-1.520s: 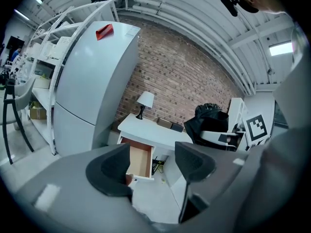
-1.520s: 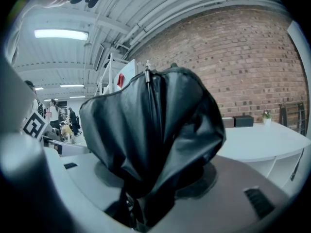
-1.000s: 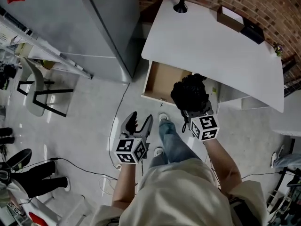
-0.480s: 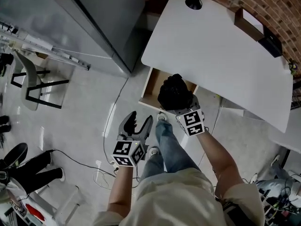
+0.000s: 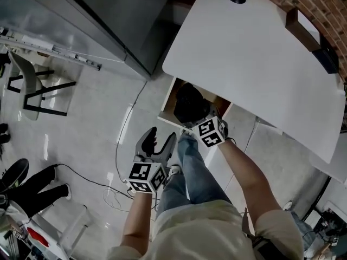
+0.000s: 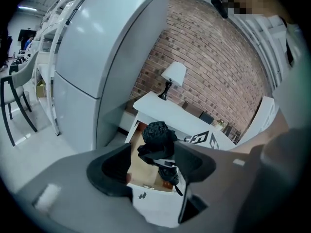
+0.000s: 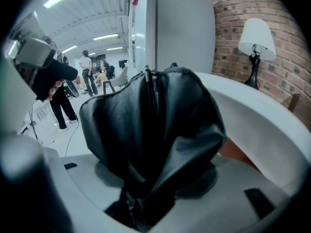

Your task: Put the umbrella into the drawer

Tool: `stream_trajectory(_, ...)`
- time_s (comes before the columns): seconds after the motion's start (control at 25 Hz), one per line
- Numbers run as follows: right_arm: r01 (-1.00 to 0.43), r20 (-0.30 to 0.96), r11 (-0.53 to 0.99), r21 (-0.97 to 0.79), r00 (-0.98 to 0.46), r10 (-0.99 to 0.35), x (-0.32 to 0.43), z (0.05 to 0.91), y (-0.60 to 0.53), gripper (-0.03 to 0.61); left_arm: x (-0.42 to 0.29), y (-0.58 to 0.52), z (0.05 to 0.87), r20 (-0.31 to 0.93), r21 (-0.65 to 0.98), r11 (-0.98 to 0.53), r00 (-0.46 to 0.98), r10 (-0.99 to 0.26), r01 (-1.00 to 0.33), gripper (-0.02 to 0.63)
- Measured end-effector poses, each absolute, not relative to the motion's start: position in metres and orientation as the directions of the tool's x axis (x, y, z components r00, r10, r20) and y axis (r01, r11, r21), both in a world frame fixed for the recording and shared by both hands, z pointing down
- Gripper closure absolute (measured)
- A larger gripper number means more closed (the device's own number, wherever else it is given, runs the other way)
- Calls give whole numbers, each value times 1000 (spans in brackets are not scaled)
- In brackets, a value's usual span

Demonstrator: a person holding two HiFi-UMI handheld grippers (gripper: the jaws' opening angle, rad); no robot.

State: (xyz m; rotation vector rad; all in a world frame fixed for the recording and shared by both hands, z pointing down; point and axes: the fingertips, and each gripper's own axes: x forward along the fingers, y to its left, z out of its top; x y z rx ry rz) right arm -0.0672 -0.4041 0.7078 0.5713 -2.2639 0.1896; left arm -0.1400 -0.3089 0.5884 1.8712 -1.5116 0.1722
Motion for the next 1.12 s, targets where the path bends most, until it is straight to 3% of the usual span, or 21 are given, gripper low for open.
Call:
stream_trajectory(0.56,-487,860,873,-40,-461,-218,-77,822,-434,334,-150,-310,624,568,440,20,262,-780,-898,330)
stream_trajectory(1.12,-390,928,921,-14,-348,-133,-80,887,-429,319,-155,-307,647,584,453,40,262,-768,-890,330)
